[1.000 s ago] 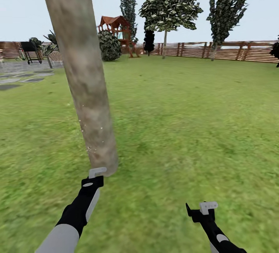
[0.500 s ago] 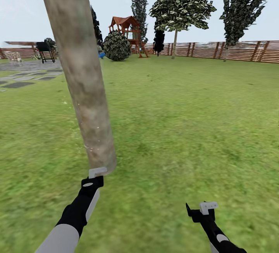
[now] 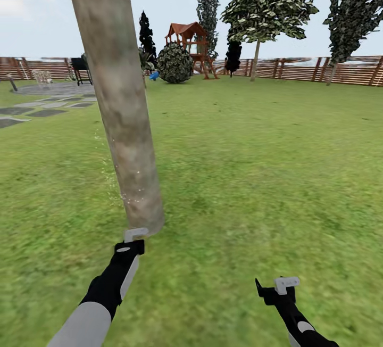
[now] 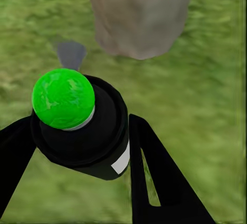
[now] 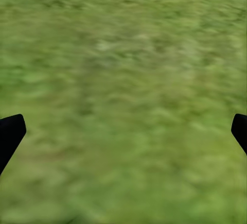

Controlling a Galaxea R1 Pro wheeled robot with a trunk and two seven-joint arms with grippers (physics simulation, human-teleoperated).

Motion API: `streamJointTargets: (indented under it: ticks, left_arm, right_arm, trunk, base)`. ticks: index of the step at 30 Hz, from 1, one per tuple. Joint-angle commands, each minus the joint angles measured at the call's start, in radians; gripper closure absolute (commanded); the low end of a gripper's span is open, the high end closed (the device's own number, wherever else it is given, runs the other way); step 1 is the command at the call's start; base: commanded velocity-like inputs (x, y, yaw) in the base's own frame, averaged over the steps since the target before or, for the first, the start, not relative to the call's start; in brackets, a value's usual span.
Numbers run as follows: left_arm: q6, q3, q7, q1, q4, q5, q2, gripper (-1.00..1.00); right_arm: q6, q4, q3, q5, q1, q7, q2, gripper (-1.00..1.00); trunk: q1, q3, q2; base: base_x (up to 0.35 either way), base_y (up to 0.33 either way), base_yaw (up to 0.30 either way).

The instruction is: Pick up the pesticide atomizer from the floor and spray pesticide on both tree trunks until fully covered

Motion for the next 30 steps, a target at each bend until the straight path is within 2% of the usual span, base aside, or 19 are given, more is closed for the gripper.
streamJointTargets:
  ticks: [1, 4, 6, 7, 8, 9, 11, 13, 15, 17, 18, 19, 23, 25, 28, 30]
  left_arm:
    - [0.027, 0.001, 0.0, -0.017, 0.003, 0.0, -0.009, 1.0]
    - [0.098, -0.01, -0.007, -0.048, 0.001, 0.005, -0.04, 1.0]
    - [0.11, -0.022, -0.013, -0.054, -0.004, 0.01, -0.052, 1.0]
    - [0.112, -0.024, -0.025, -0.056, -0.005, 0.031, -0.054, 1.0]
    - [0.114, -0.026, -0.038, -0.061, -0.005, 0.066, -0.053, 1.0]
    - [0.117, -0.028, -0.051, -0.073, -0.006, 0.133, -0.049, 1.0]
    - [0.119, -0.028, -0.054, -0.082, -0.012, 0.208, -0.042, 1.0]
    - [0.118, -0.023, -0.053, -0.084, -0.013, 0.211, -0.033, 1.0]
    - [0.117, -0.021, -0.04, -0.084, -0.013, 0.212, 0.013, 1.0]
    - [0.117, -0.02, -0.035, -0.084, -0.013, 0.213, 0.041, 1.0]
    - [0.117, -0.022, -0.033, -0.083, -0.013, 0.213, 0.046, 1.0]
    - [0.117, -0.026, -0.032, -0.083, -0.014, 0.213, 0.044, 1.0]
    - [0.118, -0.03, -0.03, -0.091, -0.015, 0.211, -0.013, 1.0]
    - [0.12, -0.03, -0.019, -0.11, -0.016, 0.208, -0.03, 1.0]
    - [0.12, -0.03, 0.003, -0.119, -0.016, 0.205, -0.031, 1.0]
    - [0.12, -0.028, 0.018, -0.12, -0.026, 0.202, -0.016, 1.0]
  right_arm:
    - [0.0, 0.0, 0.0, 0.0, 0.0, 0.0, 0.0, -1.0]
    - [0.0, 0.0, 0.0, 0.0, 0.0, 0.0, 0.001, -1.0]
    - [0.0, 0.0, 0.0, 0.0, 0.0, 0.0, 0.001, -1.0]
    - [0.0, 0.0, 0.0, 0.0, 0.0, 0.0, 0.001, -1.0]
    - [0.0, 0.0, 0.0, 0.0, 0.0, 0.0, 0.001, -1.0]
    - [0.0, 0.0, 0.0, 0.0, 0.0, 0.0, 0.0, -1.0]
    - [0.0, 0.0, 0.0, 0.0, 0.0, 0.0, 0.0, -1.0]
    - [0.0, 0.0, 0.0, 0.0, 0.0, 0.0, 0.0, -1.0]
    - [0.0, 0.0, 0.0, 0.0, 0.0, 0.0, 0.0, -1.0]
    - [0.0, 0.0, 0.0, 0.0, 0.0, 0.0, 0.0, -1.0]
    - [0.0, 0.0, 0.0, 0.0, 0.0, 0.0, 0.0, -1.0]
    - [0.0, 0.0, 0.0, 0.0, 0.0, 0.0, 0.0, -1.0]
    - [0.0, 0.0, 0.0, 0.0, 0.0, 0.0, 0.0, -1.0]
    - [0.0, 0.0, 0.0, 0.001, 0.0, 0.0, 0.0, -1.0]
    - [0.0, 0.0, 0.0, 0.0, 0.0, 0.0, 0.0, -1.0]
    - [0.0, 0.0, 0.0, 0.001, 0.0, 0.0, 0.0, -1.0]
  trunk:
    - [0.0, 0.0, 0.0]
    - [0.0, 0.0, 0.0]
    - [0.0, 0.0, 0.0]
    - [0.0, 0.0, 0.0]
    - [0.0, 0.0, 0.0]
    - [0.0, 0.0, 0.0]
    - [0.0, 0.0, 0.0]
    - [0.0, 0.0, 0.0]
    - [0.0, 0.0, 0.0]
    - [0.0, 0.0, 0.0]
    - [0.0, 0.0, 0.0]
    - [0.0, 0.0, 0.0]
    - [0.0, 0.0, 0.0]
    - [0.0, 0.0, 0.0]
    - [0.0, 0.0, 0.0]
    - [0.0, 0.0, 0.0]
  base:
    - [0.0, -0.001, 0.002]
    - [0.0, 0.0, 0.0]
    - [0.0, 0.0, 0.0]
    - [0.0, 0.0, 0.0]
    - [0.0, 0.0, 0.0]
    - [0.0, 0.0, 0.0]
    - [0.0, 0.0, 0.0]
    - [0.0, 0.0, 0.0]
    - [0.0, 0.0, 0.0]
    - [0.0, 0.0, 0.0]
    - [0.0, 0.0, 0.0]
    - [0.0, 0.0, 0.0]
    - [0.0, 0.0, 0.0]
    - [0.0, 0.0, 0.0]
    - [0.0, 0.0, 0.0]
    - [0.0, 0.0, 0.0]
